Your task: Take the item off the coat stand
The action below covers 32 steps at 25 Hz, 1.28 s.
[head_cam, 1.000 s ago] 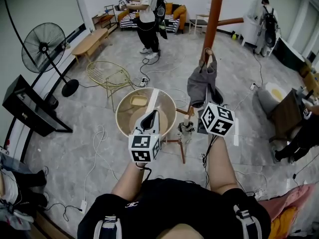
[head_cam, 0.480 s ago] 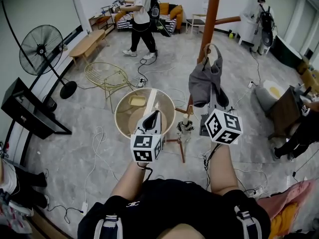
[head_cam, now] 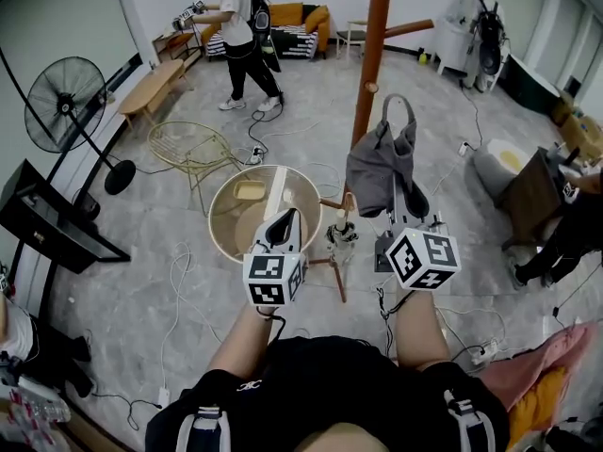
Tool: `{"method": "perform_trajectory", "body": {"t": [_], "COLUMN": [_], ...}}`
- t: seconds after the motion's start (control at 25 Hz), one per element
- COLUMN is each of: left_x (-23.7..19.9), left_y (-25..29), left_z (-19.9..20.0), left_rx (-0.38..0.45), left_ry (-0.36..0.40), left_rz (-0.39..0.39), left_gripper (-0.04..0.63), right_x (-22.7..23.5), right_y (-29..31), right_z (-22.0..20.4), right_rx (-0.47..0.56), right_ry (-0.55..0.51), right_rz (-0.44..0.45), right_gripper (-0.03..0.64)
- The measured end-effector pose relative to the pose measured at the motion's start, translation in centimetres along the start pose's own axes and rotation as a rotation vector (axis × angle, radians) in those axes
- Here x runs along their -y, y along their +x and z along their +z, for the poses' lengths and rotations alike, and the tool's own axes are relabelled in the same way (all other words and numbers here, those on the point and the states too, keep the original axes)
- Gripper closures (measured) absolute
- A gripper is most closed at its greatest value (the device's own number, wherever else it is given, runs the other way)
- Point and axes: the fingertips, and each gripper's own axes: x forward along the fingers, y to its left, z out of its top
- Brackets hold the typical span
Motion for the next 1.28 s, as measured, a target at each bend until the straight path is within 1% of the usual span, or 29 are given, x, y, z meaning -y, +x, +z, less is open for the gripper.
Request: {"method": "perform_trajectory", "body": {"t": [0.32, 0.52, 0.72, 1.08, 1.28], "left_x": [2.0, 3.0, 2.7, 3.3, 3.1], "left_y": [0.2, 0.3, 0.1, -0.3, 0.0], "left_z": [-0.9, -1.1, -1.3, -1.8, -1.8], "left_rx": [-0.017, -0.031, -0.044, -0.055, -0.056], "left_ry": [0.003, 0.006, 0.001, 0.003, 0.006], "left_rz": [-0.04, -0.04, -0.031, -0.026, -0.024], "left_gripper": [0.578, 0.578, 0.578, 0.578, 0.578], "right_x": [1.2, 2.1, 2.4, 2.4, 2.6], "right_y": [-2.7, -3.6, -3.8, -4.1, -3.4], "right_z": [-4.0, -6.4, -8.7, -10.5, -10.7], "right_rx": [-0.082, -0.13, -0.184, -0.224, -0.224], "right_ry": [-0.005, 0.012, 0.023, 0.022, 0.032], "right_rz": [-0.02, -0.017, -0.025, -0.014, -0.012], "right_gripper": [0.577, 0.577, 0.577, 0.578, 0.578]}}
